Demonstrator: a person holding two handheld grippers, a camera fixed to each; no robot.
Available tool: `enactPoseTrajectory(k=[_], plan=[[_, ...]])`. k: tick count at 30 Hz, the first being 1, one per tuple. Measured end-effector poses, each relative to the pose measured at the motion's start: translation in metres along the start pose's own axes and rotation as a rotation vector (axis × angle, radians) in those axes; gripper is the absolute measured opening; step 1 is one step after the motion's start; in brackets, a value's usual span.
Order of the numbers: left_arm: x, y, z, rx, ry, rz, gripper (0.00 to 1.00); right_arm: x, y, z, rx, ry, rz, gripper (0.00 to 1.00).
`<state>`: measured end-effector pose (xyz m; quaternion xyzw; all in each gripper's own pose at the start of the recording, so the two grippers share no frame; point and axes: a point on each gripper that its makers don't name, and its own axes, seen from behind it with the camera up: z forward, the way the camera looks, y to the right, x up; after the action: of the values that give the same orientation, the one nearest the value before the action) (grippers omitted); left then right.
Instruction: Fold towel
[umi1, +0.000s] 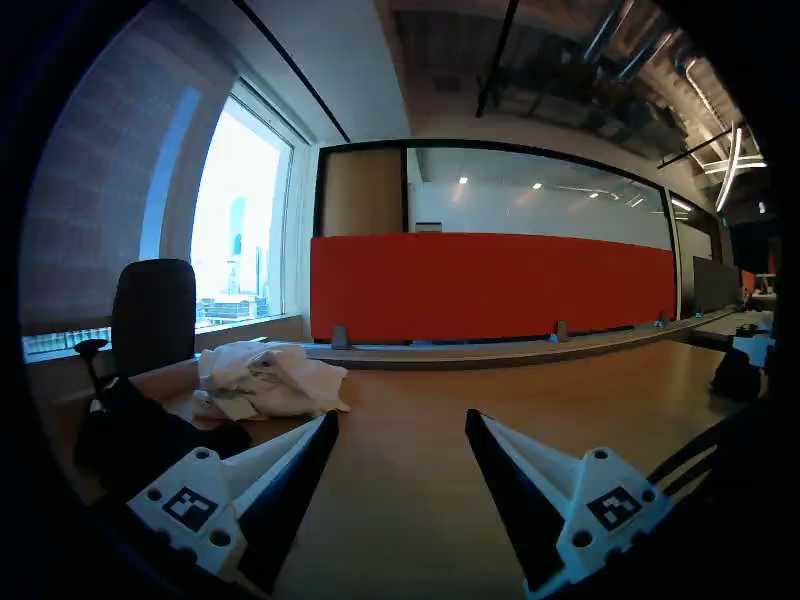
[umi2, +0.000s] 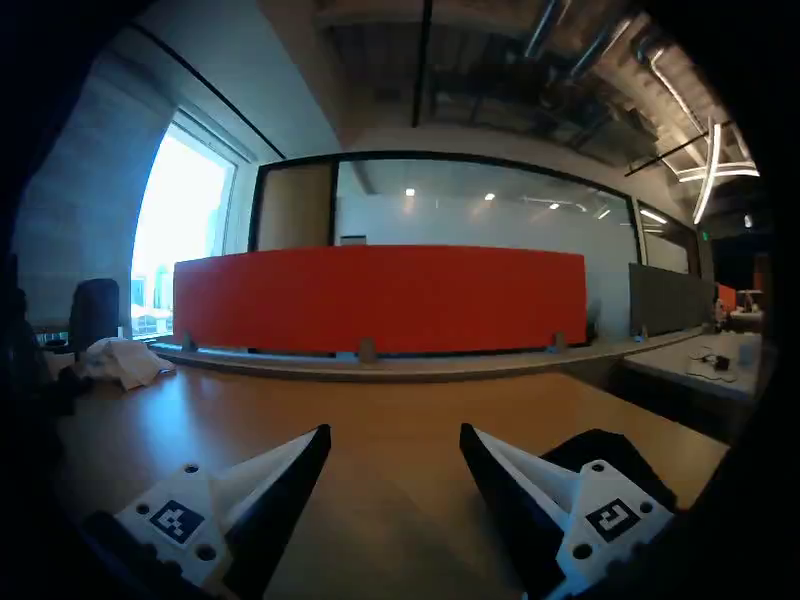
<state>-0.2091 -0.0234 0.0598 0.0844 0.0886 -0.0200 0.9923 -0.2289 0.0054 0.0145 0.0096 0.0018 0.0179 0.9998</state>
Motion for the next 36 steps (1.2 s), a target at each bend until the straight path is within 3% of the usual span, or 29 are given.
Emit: enactPoseTrajectory(k=[36], plan=[[0.0085, -0.0009, -0.0024, 0.000, -0.004, 0.002, 0.95, 0.0018, -0.0004, -0.0008, 0.000, 0.003, -0.001, 1.00]])
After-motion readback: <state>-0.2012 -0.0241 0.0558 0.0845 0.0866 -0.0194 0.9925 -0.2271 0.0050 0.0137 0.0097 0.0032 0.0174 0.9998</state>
